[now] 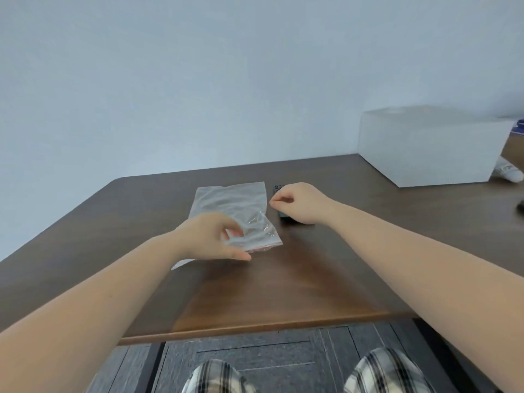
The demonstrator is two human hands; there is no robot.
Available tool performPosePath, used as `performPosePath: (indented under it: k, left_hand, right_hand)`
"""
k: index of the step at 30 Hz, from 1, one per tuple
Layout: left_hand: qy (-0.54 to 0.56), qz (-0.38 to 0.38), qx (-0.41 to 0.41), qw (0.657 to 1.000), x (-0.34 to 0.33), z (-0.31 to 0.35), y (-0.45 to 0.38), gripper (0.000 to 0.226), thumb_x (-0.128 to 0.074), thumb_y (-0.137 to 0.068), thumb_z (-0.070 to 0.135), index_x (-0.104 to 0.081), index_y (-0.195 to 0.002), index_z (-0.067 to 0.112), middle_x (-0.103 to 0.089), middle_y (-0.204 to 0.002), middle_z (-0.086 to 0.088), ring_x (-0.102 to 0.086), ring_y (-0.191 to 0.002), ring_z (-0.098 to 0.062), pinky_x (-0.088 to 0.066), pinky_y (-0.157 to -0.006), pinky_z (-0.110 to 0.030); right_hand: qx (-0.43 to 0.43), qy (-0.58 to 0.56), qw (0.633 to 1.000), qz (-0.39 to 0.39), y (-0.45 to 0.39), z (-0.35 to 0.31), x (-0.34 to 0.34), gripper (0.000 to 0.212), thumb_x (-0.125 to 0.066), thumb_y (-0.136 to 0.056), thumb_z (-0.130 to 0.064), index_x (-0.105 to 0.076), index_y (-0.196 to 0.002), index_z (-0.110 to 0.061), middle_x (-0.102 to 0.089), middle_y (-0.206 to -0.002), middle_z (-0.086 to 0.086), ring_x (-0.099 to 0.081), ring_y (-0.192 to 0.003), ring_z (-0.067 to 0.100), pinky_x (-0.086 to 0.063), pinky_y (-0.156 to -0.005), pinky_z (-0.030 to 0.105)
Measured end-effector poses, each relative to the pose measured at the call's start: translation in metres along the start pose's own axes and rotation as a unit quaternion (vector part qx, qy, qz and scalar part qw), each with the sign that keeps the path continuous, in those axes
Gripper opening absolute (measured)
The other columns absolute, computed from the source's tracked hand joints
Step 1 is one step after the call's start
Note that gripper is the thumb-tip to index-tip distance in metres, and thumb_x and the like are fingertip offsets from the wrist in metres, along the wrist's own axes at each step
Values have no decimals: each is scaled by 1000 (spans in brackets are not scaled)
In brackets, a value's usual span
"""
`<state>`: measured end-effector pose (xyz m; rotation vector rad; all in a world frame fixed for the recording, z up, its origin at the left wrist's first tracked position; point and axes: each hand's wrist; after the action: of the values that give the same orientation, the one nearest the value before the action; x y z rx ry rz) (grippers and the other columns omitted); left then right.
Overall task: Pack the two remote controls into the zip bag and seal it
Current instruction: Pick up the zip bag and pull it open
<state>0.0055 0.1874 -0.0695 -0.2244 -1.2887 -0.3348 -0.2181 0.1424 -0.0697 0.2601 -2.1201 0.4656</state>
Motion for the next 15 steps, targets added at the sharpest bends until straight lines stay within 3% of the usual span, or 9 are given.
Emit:
performPosePath:
  k: [5, 10, 15]
  left_hand:
    - [-24, 58, -21, 998, -18, -12, 10, 16, -65, -81, 35, -71, -89, 22, -68, -95, 7, -61, -95, -13, -48, -87, -30]
    - [-38, 126, 6, 991, -26, -17, 2, 16, -58, -86, 28, -70, -89, 18, -70, -95, 1, -62, -91, -21, -48, -82, -33]
    - [-172, 121, -26, 977, -33, -17, -15, 24, -39, -91, 21, -60, -89, 9, -63, -96, -5, -59, -88, -29, -47, -70, -39]
  right_hand:
    - [20, -19, 1000, -6, 5, -10, -17, 23, -54, -91, -24, -71, -96, -9, -71, -103, 4, -61, -96, 19, -45, -85, 28]
    - [27, -60, 998, 0, 1, -18, -30, 22, -54, -90, -22, -71, -88, -9, -71, -96, 3, -58, -83, 14, -40, -76, 24]
    - [10, -122, 991, 47, -12, -24, -40, 23, -57, -89, -25, -71, -85, -7, -71, -93, 8, -63, -86, 22, -45, -75, 30]
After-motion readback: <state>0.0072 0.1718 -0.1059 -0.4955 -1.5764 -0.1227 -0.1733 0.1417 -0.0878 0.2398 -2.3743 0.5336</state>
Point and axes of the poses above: each hand's wrist, its own y-axis away from the middle knuckle, its own x-axis out of the back of the hand, z = x × y
